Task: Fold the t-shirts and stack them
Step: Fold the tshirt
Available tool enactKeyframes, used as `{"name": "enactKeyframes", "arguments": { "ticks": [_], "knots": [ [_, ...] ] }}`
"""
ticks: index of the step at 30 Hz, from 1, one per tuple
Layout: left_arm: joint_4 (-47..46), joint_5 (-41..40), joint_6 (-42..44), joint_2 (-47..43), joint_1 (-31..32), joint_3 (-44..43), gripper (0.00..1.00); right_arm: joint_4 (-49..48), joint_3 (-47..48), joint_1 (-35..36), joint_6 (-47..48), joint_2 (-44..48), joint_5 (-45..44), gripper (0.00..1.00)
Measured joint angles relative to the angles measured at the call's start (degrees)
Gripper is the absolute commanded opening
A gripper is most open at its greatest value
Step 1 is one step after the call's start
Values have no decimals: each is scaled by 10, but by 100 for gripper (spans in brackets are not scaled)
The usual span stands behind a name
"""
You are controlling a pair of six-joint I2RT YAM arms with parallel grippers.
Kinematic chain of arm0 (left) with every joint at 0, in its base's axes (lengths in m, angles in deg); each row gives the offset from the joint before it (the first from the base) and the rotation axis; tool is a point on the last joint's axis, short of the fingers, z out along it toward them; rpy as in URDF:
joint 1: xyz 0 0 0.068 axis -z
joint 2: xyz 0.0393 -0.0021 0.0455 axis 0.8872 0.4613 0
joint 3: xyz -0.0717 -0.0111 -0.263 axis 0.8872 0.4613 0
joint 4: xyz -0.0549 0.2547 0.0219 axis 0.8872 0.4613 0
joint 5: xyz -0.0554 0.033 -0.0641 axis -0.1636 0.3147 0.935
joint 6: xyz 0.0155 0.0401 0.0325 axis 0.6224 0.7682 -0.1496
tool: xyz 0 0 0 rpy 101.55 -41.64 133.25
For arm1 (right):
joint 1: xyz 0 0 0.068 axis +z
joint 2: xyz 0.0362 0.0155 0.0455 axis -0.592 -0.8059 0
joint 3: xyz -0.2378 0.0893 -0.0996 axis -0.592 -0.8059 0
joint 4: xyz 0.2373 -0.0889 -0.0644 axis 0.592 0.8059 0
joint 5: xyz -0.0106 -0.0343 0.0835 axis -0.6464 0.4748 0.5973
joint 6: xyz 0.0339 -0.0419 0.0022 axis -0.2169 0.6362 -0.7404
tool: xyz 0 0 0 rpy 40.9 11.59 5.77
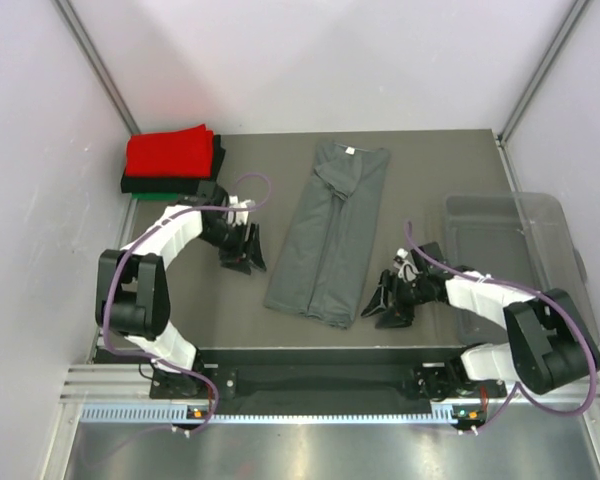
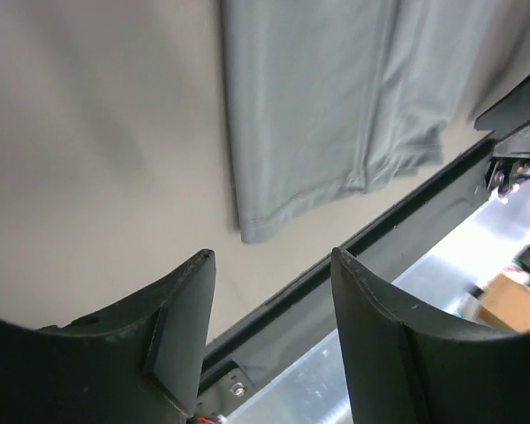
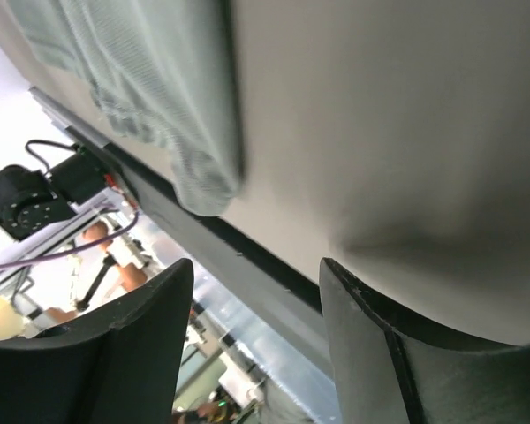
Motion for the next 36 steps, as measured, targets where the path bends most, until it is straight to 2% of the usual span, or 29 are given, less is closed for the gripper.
{"name": "enactKeyframes", "arguments": {
  "ticks": [6,13,21,27,30,31,33,34,35,36],
  "knots": [
    [-10,1,-17,46,2,43,52,-66,3,45,-77,-44,1,53],
    [-19,5,-21,115,14,43,51,-109,20,63,-123,-86,-5,52],
    [-23,6,-22,125,52,43,54,-139,36,89,-151,-119,-10,48],
    [-23,6,-22,125,70,43,50,-157,56,120,-165,-149,-11,45],
    [-23,6,-21,125,79,43,44,-164,63,132,-169,-158,-13,43],
    [-24,6,-21,125,83,43,38,-166,63,137,-171,-159,-13,42],
    [-23,7,-20,125,88,43,33,-168,63,145,-174,-159,-14,41],
    [-23,7,-20,125,90,43,30,-169,63,147,-175,-159,-14,37],
    [-23,7,-19,125,91,43,22,-170,63,148,-175,-159,-14,32],
    [-23,7,-19,125,91,43,18,-171,63,148,-175,-159,-14,20]
  ]
}}
